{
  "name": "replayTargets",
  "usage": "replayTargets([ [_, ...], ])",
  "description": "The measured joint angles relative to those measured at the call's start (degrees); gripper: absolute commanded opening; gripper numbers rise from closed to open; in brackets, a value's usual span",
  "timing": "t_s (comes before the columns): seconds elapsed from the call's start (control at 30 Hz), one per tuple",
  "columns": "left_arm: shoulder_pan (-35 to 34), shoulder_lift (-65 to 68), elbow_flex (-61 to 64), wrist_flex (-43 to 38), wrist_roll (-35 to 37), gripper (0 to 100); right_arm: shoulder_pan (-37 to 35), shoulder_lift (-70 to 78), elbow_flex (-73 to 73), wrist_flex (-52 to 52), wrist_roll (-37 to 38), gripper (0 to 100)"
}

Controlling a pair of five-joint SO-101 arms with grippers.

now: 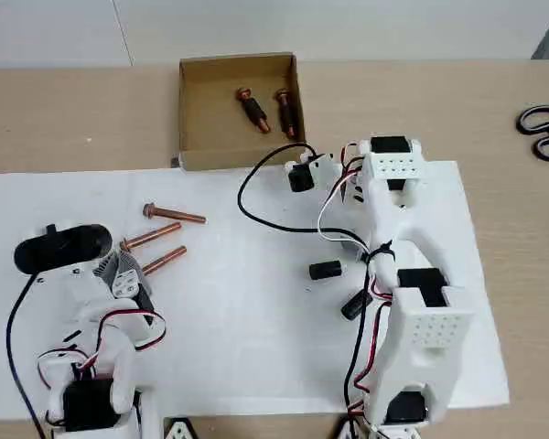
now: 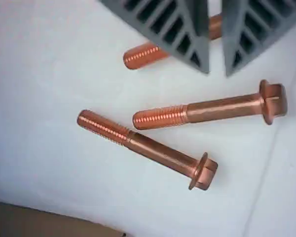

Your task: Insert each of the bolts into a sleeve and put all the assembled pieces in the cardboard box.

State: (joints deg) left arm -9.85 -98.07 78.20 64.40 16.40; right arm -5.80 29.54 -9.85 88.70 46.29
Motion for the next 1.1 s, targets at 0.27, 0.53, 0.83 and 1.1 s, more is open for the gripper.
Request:
replayTargets([
  [0.27,0.0,0.0,0.0,0.0,0.0,1,-1.49,-7.91,0.88,1.85,-2.99,1.0],
  [0.53,0.0,0.0,0.0,0.0,0.0,1,-7.21,-14.59,0.88,4.48,-12.4,0.3],
  [0.83,0.0,0.0,-0.09,0.0,0.0,1,-7.91,-14.77,0.88,8.35,-25.05,0.3],
  [1.1,0.26,7.82,-6.86,-4.75,-1.76,1,-7.47,-15.12,0.97,8.7,-26.81,0.5],
])
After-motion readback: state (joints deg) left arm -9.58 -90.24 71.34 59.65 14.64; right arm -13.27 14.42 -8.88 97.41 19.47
